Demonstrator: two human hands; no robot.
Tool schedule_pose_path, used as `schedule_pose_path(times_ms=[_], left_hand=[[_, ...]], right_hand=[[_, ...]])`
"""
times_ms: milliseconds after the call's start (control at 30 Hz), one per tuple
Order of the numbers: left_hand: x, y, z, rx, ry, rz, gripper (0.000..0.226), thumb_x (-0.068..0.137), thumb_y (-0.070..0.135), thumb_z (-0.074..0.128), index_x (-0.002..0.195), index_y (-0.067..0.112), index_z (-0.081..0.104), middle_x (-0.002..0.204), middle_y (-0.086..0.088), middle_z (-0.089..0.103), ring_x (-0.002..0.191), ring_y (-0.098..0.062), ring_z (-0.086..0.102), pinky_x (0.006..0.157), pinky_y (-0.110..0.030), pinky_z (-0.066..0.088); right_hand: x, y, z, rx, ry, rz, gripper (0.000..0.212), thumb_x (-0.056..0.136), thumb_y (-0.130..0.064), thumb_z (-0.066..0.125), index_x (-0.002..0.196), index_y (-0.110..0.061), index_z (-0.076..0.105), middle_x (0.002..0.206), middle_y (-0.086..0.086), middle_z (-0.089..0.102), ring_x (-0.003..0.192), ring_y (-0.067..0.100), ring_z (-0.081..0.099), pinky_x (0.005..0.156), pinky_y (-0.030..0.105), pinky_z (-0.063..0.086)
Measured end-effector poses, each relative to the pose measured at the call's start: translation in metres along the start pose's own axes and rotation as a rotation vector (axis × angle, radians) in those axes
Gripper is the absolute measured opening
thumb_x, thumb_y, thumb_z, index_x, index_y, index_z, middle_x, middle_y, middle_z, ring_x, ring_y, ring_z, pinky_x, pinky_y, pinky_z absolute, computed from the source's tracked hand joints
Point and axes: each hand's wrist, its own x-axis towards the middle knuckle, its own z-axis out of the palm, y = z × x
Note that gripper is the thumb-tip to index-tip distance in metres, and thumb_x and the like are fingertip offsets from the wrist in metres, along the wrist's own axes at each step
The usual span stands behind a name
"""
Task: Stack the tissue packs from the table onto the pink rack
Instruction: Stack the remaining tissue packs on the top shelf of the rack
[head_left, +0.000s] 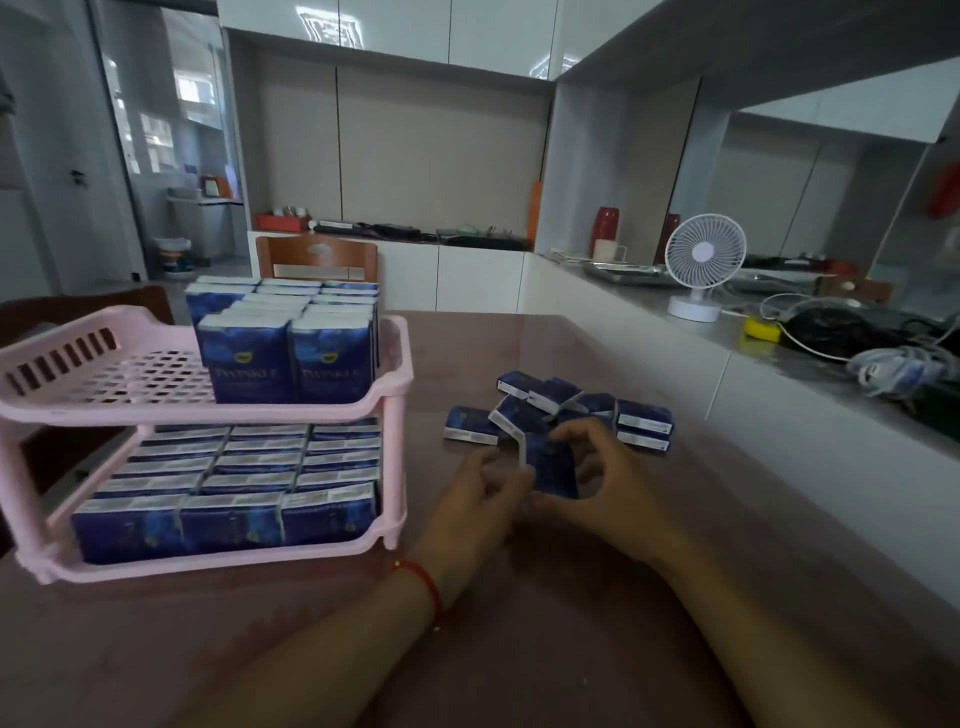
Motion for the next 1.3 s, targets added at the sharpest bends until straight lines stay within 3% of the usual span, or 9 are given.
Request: schedule_pose_path(times_ms=[100, 233, 333, 400, 500, 800, 933, 1133, 1300], left_hand=[[-0.006, 0.006, -0.001, -0.163, -0.018, 0.012, 0.031, 0.097, 0.014, 0.06, 0.126, 0.023, 0.052, 0.103, -0.01, 0.074, 0.078, -0.019, 0.074, 0.063, -0.03, 0.059], [-0.006, 0.0, 0.0, -0.114, 0.091, 0.042, 0.034, 0.097, 0.006, 0.055, 0.127, 0.02, 0.049, 0.097, -0.009, 0.074, 0.074, -0.03, 0.073, 0.066, -0.043, 0.061], [-0.006, -0.004, 0.0, -0.044, 0.126, 0.074, 0.03, 0.095, 0.008, 0.055, 0.119, 0.025, 0.05, 0.094, -0.004, 0.073, 0.073, -0.028, 0.074, 0.073, -0.051, 0.061], [-0.007, -0.004, -0.002, -0.044, 0.15, 0.079, 0.029, 0.095, 0.007, 0.055, 0.117, 0.024, 0.049, 0.101, -0.004, 0.071, 0.073, -0.026, 0.074, 0.071, -0.047, 0.062], [-0.006, -0.005, -0.003, -0.056, 0.182, 0.073, 0.028, 0.095, 0.006, 0.055, 0.117, 0.021, 0.047, 0.105, -0.003, 0.069, 0.072, -0.025, 0.075, 0.067, -0.04, 0.063], [-0.006, -0.005, -0.003, 0.007, 0.192, 0.088, 0.03, 0.095, 0.007, 0.056, 0.119, 0.023, 0.045, 0.105, 0.004, 0.066, 0.078, -0.018, 0.075, 0.071, -0.038, 0.063], [-0.006, -0.004, -0.004, -0.005, 0.188, 0.09, 0.029, 0.096, 0.007, 0.055, 0.119, 0.02, 0.044, 0.1, 0.008, 0.066, 0.072, -0.016, 0.074, 0.066, -0.036, 0.063], [-0.002, -0.011, -0.004, 0.072, 0.198, 0.113, 0.031, 0.092, 0.016, 0.058, 0.117, 0.03, 0.045, 0.103, 0.015, 0.066, 0.087, -0.018, 0.073, 0.08, -0.046, 0.061], [0.004, -0.018, -0.004, -0.018, 0.207, 0.121, 0.033, 0.088, 0.015, 0.061, 0.112, 0.035, 0.049, 0.102, 0.012, 0.069, 0.091, -0.016, 0.074, 0.081, -0.047, 0.061]], right_hand=[[-0.009, -0.017, 0.005, 0.054, -0.116, 0.031, 0.065, 0.069, -0.056, 0.081, 0.124, -0.047, 0.047, 0.123, -0.025, 0.053, 0.102, 0.001, 0.057, 0.083, 0.027, 0.054], [0.012, -0.016, 0.009, 0.256, 0.028, 0.109, 0.024, 0.093, -0.031, 0.057, 0.117, -0.029, 0.061, 0.12, -0.009, 0.064, 0.112, 0.006, 0.06, 0.097, 0.038, 0.051], [0.052, 0.006, 0.017, -0.103, 0.044, 0.158, 0.034, 0.095, -0.024, 0.06, 0.128, -0.027, 0.057, 0.126, -0.006, 0.063, 0.113, 0.009, 0.059, 0.1, 0.037, 0.051], [0.068, 0.021, 0.033, -0.314, -0.035, 0.121, 0.042, 0.095, -0.039, 0.053, 0.137, -0.038, 0.047, 0.137, -0.008, 0.055, 0.123, 0.012, 0.054, 0.104, 0.042, 0.048], [0.072, 0.035, 0.058, -0.429, -0.026, 0.097, 0.048, 0.098, -0.034, 0.051, 0.145, -0.026, 0.043, 0.148, 0.001, 0.047, 0.135, 0.022, 0.043, 0.11, 0.044, 0.036], [0.069, 0.037, 0.057, -0.435, 0.032, 0.138, 0.007, 0.097, -0.03, 0.054, 0.098, -0.025, 0.049, 0.114, 0.001, 0.053, 0.104, 0.022, 0.051, 0.096, 0.046, 0.038], [0.07, 0.035, 0.055, -0.424, 0.046, 0.149, 0.011, 0.096, -0.032, 0.055, 0.091, -0.027, 0.047, 0.101, 0.0, 0.061, 0.097, 0.026, 0.053, 0.088, 0.045, 0.041], [0.069, 0.036, 0.055, -0.342, 0.048, 0.153, 0.018, 0.092, -0.03, 0.061, 0.096, -0.026, 0.043, 0.107, 0.004, 0.057, 0.095, 0.024, 0.055, 0.085, 0.048, 0.049], [0.067, 0.031, 0.045, -0.1, 0.137, 0.269, 0.031, 0.079, -0.04, 0.076, 0.087, -0.027, 0.05, 0.088, -0.003, 0.059, 0.079, 0.014, 0.058, 0.065, 0.029, 0.047]])
